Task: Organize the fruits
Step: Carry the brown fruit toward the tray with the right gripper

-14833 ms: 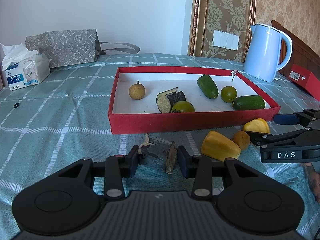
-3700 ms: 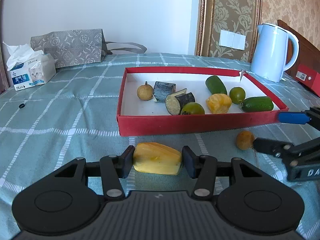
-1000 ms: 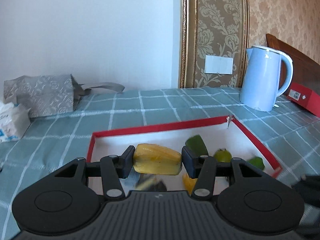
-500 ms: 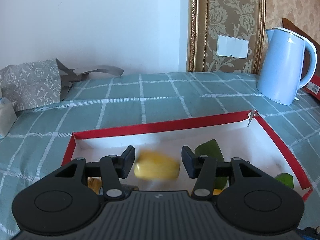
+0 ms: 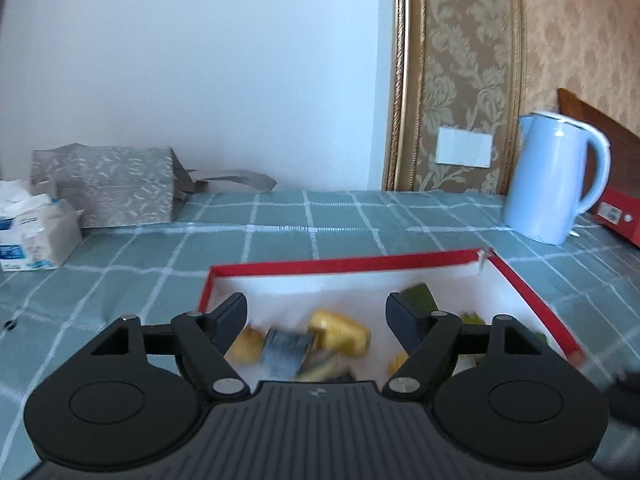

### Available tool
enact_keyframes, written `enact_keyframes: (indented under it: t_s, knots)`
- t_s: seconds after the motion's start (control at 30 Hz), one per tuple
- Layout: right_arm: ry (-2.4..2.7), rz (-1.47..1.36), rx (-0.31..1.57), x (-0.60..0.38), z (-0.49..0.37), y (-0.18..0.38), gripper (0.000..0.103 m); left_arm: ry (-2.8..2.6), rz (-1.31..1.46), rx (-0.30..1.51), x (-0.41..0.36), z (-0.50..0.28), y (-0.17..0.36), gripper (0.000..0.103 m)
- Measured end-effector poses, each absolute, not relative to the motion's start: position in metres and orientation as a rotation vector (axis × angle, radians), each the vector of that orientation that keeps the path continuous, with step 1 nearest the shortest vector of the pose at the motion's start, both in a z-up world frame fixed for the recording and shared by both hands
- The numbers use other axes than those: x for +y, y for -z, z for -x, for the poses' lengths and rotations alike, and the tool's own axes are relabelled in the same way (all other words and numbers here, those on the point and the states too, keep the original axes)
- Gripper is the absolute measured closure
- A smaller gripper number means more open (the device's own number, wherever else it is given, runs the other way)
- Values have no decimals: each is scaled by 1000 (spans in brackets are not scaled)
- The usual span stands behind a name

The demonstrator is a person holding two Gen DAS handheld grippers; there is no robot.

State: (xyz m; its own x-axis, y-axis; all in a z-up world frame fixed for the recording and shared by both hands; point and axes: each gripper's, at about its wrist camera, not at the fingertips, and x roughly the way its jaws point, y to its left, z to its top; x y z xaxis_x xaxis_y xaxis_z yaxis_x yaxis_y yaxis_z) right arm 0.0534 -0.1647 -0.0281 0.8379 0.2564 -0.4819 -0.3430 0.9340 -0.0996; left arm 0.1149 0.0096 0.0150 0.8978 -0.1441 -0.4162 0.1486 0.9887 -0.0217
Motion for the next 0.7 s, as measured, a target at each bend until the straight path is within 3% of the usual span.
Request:
enact_keyframes:
  t_s: [0.3,0.7]
  knots:
    - [-303,190,483,-164,-53,29,78,190,-6,487,27,-57,14,25]
    - [-276,182,494,-165,-53,31,78,189,8,623,33,-60,37,25]
